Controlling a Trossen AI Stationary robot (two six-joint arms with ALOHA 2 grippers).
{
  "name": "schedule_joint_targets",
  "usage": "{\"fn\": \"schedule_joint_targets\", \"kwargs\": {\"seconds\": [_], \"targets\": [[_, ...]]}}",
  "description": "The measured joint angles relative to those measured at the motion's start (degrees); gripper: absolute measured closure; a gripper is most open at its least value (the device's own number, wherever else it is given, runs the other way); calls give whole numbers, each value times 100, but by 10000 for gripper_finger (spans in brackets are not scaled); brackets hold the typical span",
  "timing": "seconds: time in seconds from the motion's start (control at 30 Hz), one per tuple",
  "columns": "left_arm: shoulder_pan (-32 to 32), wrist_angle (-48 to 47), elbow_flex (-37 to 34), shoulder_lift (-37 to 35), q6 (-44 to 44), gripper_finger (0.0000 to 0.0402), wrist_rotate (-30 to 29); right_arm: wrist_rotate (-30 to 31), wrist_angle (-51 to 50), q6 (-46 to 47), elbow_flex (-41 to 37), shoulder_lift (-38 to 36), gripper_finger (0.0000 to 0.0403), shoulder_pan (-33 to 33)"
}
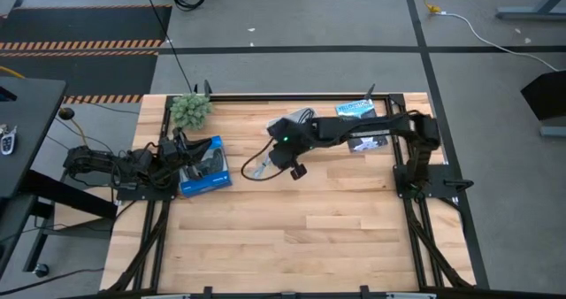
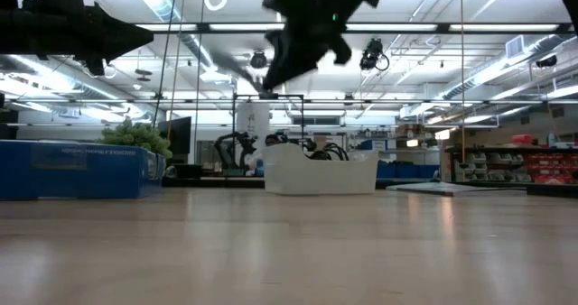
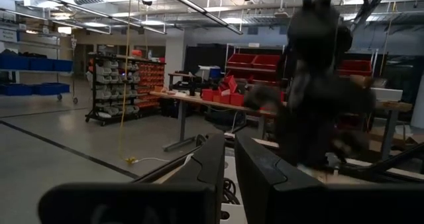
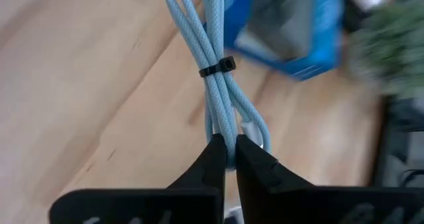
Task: Pick and place USB-C Cables
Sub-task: Put the light blue USB cable into the white bin
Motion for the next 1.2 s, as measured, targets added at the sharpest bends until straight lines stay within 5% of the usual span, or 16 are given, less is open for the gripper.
{"fn": "schedule_joint_targets", "kwargs": {"seconds": [0.6,1.2], "targets": [[-2,0,0,0,-2,358,1,477,237,1196,4,-1601,382,-827],[-2,-1,0,0,0,358,0,9,1278,3121,11,-2789,382,-1127]]}}
